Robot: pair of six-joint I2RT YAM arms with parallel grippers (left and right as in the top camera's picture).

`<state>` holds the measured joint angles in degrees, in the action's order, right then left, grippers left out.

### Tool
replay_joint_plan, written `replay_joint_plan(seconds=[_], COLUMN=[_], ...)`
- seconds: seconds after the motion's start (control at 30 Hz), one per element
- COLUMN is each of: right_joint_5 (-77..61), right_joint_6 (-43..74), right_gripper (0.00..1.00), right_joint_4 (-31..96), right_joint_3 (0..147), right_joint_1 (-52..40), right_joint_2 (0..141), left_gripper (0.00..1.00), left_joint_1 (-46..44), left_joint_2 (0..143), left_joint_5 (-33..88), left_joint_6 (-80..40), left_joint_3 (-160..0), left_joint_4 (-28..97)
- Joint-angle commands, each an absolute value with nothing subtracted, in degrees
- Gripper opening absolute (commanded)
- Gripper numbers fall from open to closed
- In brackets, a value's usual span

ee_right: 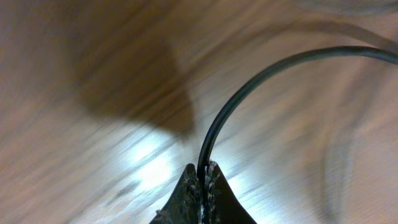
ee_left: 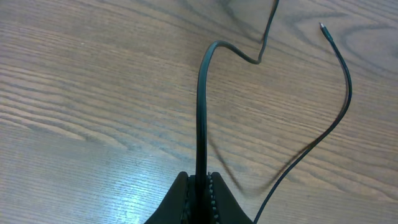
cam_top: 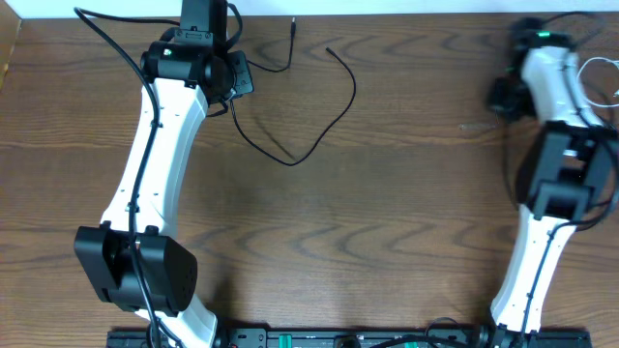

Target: Untangle cables

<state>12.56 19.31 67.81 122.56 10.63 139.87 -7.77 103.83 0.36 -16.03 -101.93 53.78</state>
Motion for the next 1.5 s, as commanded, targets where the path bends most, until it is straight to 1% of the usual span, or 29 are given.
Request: replay_joint_plan(seconds=[0.0,0.13,0.3,0.47,0.5,0.53,0.6,0.63,0.7,0.77,0.93,1.07,1.17,1.3,1.4,1.47], right_joint_5=[16.4,13.5,5.8,8.6,8.3,7.8,6.2,4.3,1.5,-1.5,-6.0,-12.3,-14.5,-18.0,-18.4,-18.4], right_joint_6=[19.0,19.1,19.3,18.3,17.6,17.0,16.2,15.5,14.1,11.4,6.0,0.4,0.1,-0.9,-0.9,-0.9], right_gripper=[0.01,0.01,0.01,0.01,0.12,0.24,0.53,0.62,0.75,0.82,0.84,0.91,0.94,0.94,0.94,0.93], right_joint_4=[66.7,64.0,59.2,58.2,58.1,58.3,58.7,58.9,59.5,61.0,66.9,71.6,74.3,77.1,78.9,79.1], right_joint_3=[128.6,132.4,131.9,131.8,131.8,131.8,131.8,131.9,132.1,132.8,137.6,142.2,144.7,145.9,145.7,145.7], right_joint_1=[17.4,24.3,31.0,33.1,33.3,33.3,33.2,33.0,32.5,31.6,28.9,25.9,23.5,20.4,18.0,17.0], right_joint_2=[139.8,139.8,139.9,139.9,139.9,139.9,139.9,139.9,139.8,139.7,138.6,137.0,136.0,135.9,135.9,135.9], left_gripper=[0.08,0.07,0.07,0.07,0.07,0.07,0.07,0.07,0.07,0.07,0.07,0.07,0.07,0.07,0.08,0.08], left_joint_1=[-7.8,-7.8,-7.8,-7.8,-7.8,-7.8,-7.8,-7.8,-7.8,-7.8,-7.8,-7.9,-8.2,-10.1,-13.9,-16.5], left_joint_2=[103.9,103.9,103.9,103.9,103.8,103.8,103.9,103.9,103.9,103.8,103.9,103.8,103.8,103.9,104.1,104.4], left_joint_5=[0.9,0.9,0.9,0.9,0.9,0.9,0.9,0.9,0.9,0.9,0.9,1.7,8.6,17.5,20.6,20.6], left_joint_6=[-15.5,-15.5,-15.5,-15.5,-15.5,-15.5,-15.5,-15.5,-15.5,-15.5,-15.4,-14.5,-9.6,-7.1,-7.1,-7.1], left_joint_3=[-102.2,-102.2,-102.2,-102.2,-102.2,-102.2,-102.2,-102.2,-102.2,-102.2,-102.2,-102.2,-102.2,-102.2,-102.2,-102.2], left_joint_4=[54.0,54.0,54.0,54.0,54.0,54.0,54.0,54.0,54.0,54.0,53.9,53.7,53.0,53.0,53.0,53.0])
